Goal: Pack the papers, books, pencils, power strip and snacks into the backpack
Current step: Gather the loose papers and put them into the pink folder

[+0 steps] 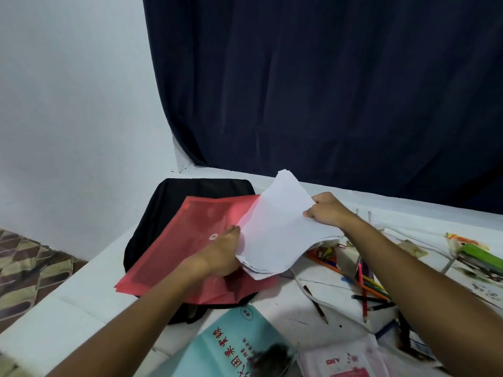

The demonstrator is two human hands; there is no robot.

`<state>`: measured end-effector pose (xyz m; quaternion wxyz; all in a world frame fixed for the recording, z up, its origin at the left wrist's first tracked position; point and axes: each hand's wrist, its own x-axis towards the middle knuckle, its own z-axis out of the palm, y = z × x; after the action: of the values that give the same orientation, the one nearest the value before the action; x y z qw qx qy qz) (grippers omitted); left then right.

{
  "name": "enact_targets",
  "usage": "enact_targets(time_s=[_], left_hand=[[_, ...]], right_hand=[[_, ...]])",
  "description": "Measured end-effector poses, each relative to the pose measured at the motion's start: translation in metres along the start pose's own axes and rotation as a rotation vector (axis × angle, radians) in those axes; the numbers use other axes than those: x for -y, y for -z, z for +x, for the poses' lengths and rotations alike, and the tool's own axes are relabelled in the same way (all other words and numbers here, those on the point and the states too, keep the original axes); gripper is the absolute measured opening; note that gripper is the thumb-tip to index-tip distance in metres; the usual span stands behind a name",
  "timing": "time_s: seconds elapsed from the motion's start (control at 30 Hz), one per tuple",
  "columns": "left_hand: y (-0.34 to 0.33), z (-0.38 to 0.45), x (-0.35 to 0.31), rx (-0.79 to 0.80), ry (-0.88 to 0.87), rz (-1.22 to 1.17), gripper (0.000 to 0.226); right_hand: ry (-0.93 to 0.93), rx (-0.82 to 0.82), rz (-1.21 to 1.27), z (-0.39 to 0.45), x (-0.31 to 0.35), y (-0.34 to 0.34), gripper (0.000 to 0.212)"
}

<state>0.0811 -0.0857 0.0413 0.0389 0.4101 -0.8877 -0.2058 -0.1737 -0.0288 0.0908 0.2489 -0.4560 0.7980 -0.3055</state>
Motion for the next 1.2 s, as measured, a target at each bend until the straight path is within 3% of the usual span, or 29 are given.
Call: enact_targets(time_s=[0.17,0.3,0.4,0.47,0.6,0.7,0.83,1.0,1.1,1.2], left_hand=[[0.032,-0.002,0.014,0.203,0.003,-0.188,0.074],[0.043,-0.003,0.028,0.23,0.024,-0.321,0.076],[0.053,-0.008,0.032,0.283,0.029,-0.391,0.089],[0.055,-0.009,0.035,0.285,0.039,-0.428,0.086],[0.044,-0.01,0.026,0.25,0.075,-0.304,0.094],[0.029,-0.006,0.005,0.22,0.093,-0.216,0.078],[0.015,0.0,-0.008,0.142,0.102,-0.193,0.08],[0.01,-0.003,-0.022,0.068,0.107,-0.238,0.085],[0.01,-0.006,-0.031,0.023,0.079,-0.259,0.078],[0.011,-0.01,-0.041,0.009,0.05,-0.246,0.065]], right_hand=[[0.117,-0.104,-0.13,-0.014,0.003,-0.029,0.02],[0.194,-0.145,-0.348,-0.029,0.011,-0.034,0.024],[0.215,-0.161,-0.424,-0.032,0.012,-0.03,0.022],[0.198,-0.154,-0.418,-0.031,0.01,-0.028,0.017],[0.138,-0.161,-0.159,-0.035,0.01,-0.037,0.014],[0.159,-0.131,0.033,-0.041,0.013,-0.051,0.014],[0.253,-0.021,-0.07,-0.05,0.016,-0.071,0.026],[0.225,-0.083,-0.437,-0.058,0.013,-0.081,0.017],[0.186,-0.044,-0.33,-0.052,0.006,-0.092,0.022],[0.149,-0.009,-0.017,-0.04,0.001,-0.1,0.029]])
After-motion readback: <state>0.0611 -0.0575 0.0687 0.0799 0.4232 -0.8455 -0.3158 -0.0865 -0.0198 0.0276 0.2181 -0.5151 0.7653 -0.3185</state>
